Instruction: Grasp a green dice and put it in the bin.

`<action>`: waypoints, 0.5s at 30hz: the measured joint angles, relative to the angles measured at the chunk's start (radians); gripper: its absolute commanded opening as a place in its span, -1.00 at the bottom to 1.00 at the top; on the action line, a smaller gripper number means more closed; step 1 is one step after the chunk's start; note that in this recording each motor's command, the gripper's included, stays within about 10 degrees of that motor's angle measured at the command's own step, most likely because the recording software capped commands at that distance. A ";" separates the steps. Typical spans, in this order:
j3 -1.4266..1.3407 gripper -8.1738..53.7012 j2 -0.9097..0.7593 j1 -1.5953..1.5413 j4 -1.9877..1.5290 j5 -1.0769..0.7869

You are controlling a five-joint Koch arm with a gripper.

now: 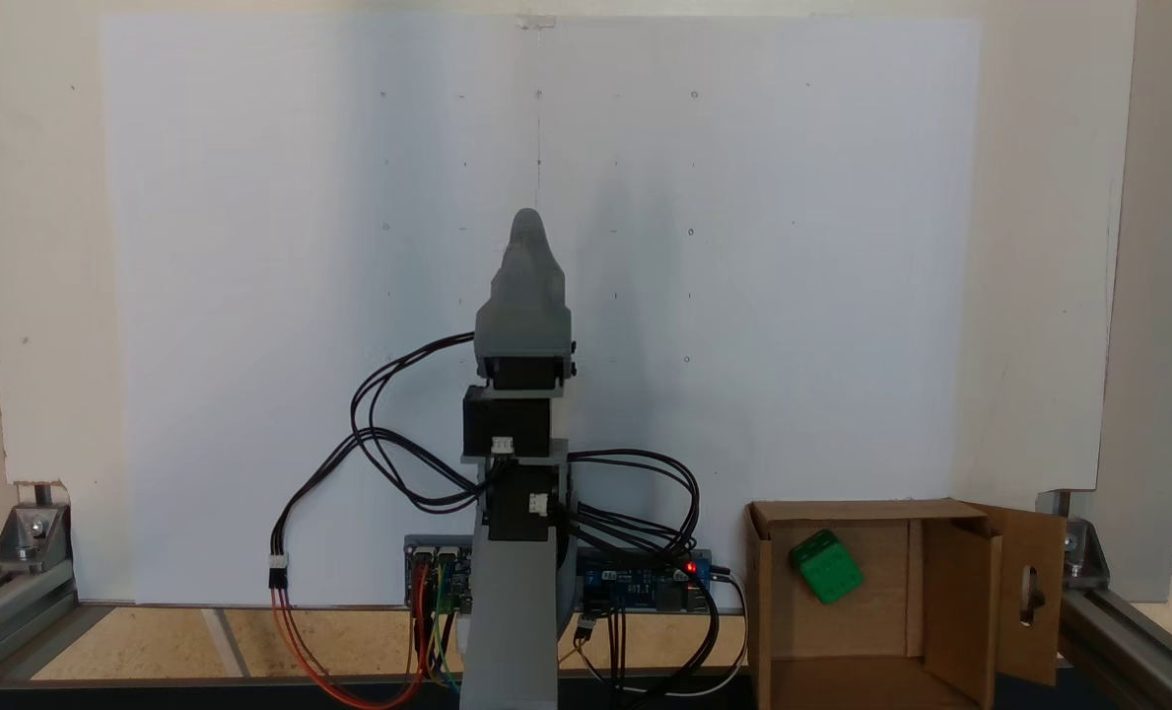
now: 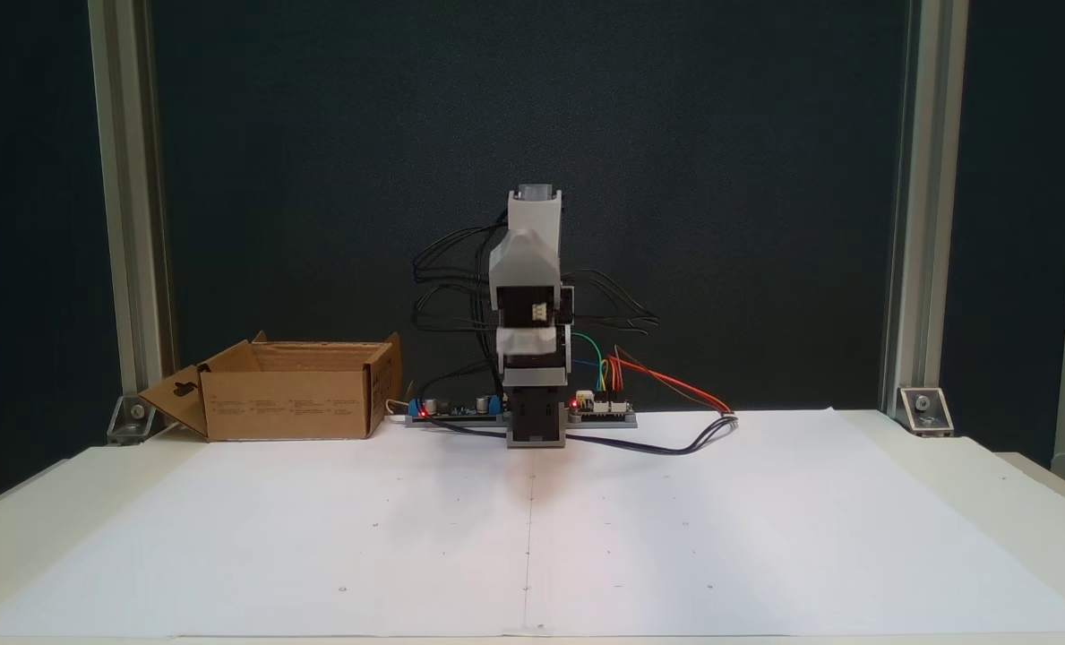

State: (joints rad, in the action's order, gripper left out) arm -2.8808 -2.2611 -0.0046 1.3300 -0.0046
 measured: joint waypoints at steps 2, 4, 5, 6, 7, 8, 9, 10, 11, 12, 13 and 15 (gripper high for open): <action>-0.029 0.66 0.000 -0.005 0.060 0.000; -0.061 0.66 0.000 -0.005 0.087 0.002; -0.084 0.66 0.000 -0.005 0.094 0.000; -0.110 0.67 0.000 -0.005 0.101 0.000; -0.135 0.67 0.000 -0.005 0.110 0.000; -0.147 0.67 0.000 -0.005 0.118 0.002; -0.153 0.67 0.000 -0.005 0.127 0.002; -0.161 0.67 0.000 -0.005 0.135 0.002; -0.173 0.67 0.000 -0.005 0.140 0.002; -0.183 0.67 0.000 -0.005 0.147 0.002; -0.190 0.67 0.000 0.002 0.155 0.002; -0.198 0.68 0.000 0.003 0.170 0.002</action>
State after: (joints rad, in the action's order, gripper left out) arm -3.0787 -2.2611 -0.0015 1.5002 -0.0031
